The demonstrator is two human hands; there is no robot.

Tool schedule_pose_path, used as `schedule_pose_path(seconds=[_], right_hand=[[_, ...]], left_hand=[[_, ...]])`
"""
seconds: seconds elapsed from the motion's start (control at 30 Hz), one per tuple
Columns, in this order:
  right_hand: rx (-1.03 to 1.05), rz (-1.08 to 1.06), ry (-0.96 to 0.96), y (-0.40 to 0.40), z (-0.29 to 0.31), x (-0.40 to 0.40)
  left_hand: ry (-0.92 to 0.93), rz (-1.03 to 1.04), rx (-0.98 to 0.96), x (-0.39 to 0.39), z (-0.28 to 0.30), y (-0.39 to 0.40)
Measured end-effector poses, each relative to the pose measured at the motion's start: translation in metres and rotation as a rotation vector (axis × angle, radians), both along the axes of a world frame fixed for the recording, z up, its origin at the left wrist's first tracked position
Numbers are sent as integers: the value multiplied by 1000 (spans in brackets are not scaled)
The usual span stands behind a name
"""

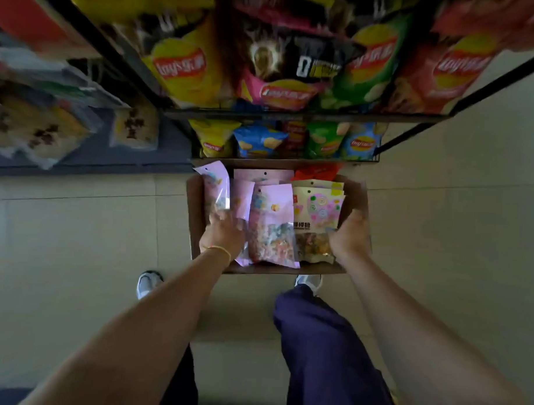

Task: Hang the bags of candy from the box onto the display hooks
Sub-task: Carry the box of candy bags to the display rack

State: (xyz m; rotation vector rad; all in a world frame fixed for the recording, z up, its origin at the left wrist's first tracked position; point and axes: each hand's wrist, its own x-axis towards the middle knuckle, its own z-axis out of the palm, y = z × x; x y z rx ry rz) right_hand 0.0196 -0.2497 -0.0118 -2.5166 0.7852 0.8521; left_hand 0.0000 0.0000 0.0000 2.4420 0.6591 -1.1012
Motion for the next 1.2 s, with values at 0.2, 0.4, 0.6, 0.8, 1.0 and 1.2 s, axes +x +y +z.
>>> schedule_pose_path(seconds=[0.2, 0.4, 0.6, 0.8, 1.0, 1.2], right_hand=[[-241, -344, 52, -35, -48, 11], [-96, -206, 93, -34, -61, 1], [-146, -92, 90, -7, -58, -2], [-197, -32, 92, -4, -67, -3], [-211, -8, 78, -3, -80, 6], [-214, 173, 87, -13, -83, 5]], left_hand=[[-45, -2, 15, -5, -51, -16], [-163, -41, 25, -20, -64, -17], [-141, -129, 6, -26, -60, -8], [-302, 291, 343, -28, -55, 26], [2, 409, 229, -20, -86, 56], [33, 135, 302, -11, -95, 58]])
